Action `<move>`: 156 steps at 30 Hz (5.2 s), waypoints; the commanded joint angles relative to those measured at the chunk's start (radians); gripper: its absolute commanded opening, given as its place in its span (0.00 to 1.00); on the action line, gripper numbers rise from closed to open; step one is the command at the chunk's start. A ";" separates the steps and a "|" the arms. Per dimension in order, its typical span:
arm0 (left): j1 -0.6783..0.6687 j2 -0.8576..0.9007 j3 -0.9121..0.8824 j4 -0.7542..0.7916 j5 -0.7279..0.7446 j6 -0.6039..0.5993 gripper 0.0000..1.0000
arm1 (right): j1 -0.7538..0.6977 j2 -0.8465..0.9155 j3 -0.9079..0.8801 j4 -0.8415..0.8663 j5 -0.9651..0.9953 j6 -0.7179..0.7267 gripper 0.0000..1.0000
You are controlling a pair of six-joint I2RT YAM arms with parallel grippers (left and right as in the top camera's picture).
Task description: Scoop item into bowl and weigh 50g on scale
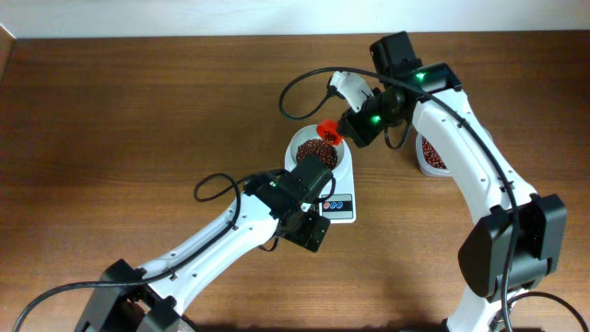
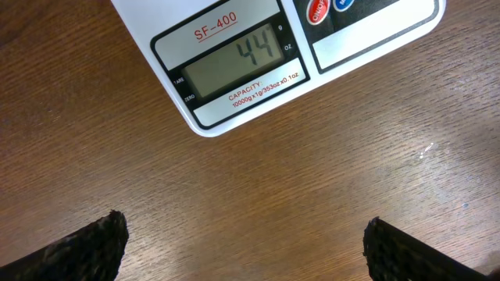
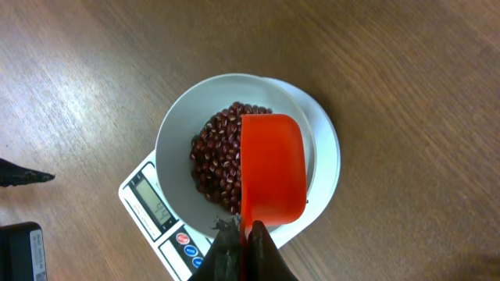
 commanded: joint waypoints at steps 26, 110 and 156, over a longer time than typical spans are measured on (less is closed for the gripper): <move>-0.003 -0.010 -0.006 0.001 -0.010 0.002 0.99 | 0.014 -0.034 0.024 -0.012 -0.035 0.002 0.04; -0.003 -0.010 -0.006 0.001 -0.010 0.002 0.99 | 0.025 -0.034 0.024 0.007 0.050 0.007 0.04; -0.003 -0.010 -0.006 0.001 -0.010 0.002 0.99 | 0.045 -0.058 0.086 -0.091 0.066 -0.019 0.04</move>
